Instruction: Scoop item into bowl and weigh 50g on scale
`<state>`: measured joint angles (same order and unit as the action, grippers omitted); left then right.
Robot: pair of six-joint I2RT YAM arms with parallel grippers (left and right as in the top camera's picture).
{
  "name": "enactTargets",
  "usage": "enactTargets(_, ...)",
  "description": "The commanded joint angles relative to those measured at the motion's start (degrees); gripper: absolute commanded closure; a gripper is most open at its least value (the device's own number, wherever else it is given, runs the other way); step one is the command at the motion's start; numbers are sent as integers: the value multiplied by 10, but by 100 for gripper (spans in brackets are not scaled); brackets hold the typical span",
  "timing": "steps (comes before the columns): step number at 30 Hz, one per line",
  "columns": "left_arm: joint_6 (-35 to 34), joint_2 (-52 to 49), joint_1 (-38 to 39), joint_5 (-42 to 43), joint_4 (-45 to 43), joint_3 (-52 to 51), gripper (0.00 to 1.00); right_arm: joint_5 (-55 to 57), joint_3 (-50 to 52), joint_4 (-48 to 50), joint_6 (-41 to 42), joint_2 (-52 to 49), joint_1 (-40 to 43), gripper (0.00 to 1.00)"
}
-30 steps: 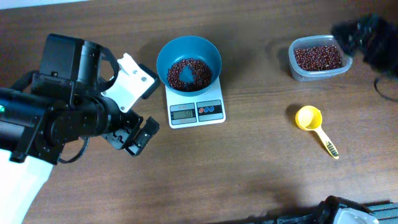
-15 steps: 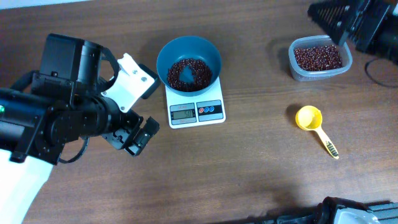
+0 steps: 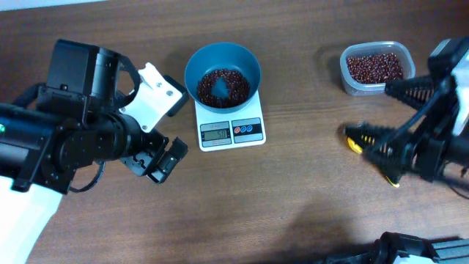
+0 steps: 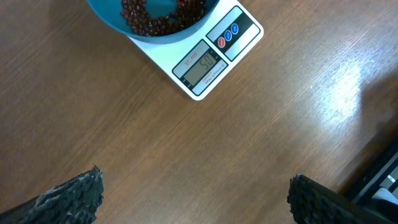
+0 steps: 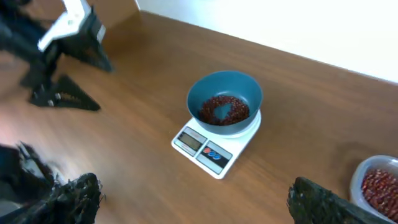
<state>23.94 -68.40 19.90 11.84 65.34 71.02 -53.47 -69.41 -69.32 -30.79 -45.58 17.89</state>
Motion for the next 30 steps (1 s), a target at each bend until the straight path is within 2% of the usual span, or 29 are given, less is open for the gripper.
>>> enactTargets(1, -7, 3, -2, 6, -1, 6, 1, -7, 38, 19, -69, 21, -3, 1)
enactTargets(7, -7, 3, -2, 6, -1, 6, 1, -11, 102, 127, -54, 63, -3, 1)
enactTargets(11, -7, 3, -2, 6, -1, 6, 1, 53, 113, 209, 124, 87, -3, 1)
enactTargets(12, -7, 3, -2, 6, -1, 6, 1, 85, 113, 233, 189, 95, -3, 2)
enactTargets(14, -7, 3, -2, 6, -1, 6, 1, 128, 113, 251, 240, 104, -3, 1)
enactTargets(20, -7, 3, -2, 6, -1, 6, 1, 195, 115, 252, 246, 142, -3, 1)
enactTargets(23, -7, 3, -2, 6, -1, 6, 1, 220, 142, 257, 300, 177, -3, 1)
enactTargets(30, -7, 3, -2, 6, -1, 6, 1, 223, 208, 303, 304, 231, -15, 1)
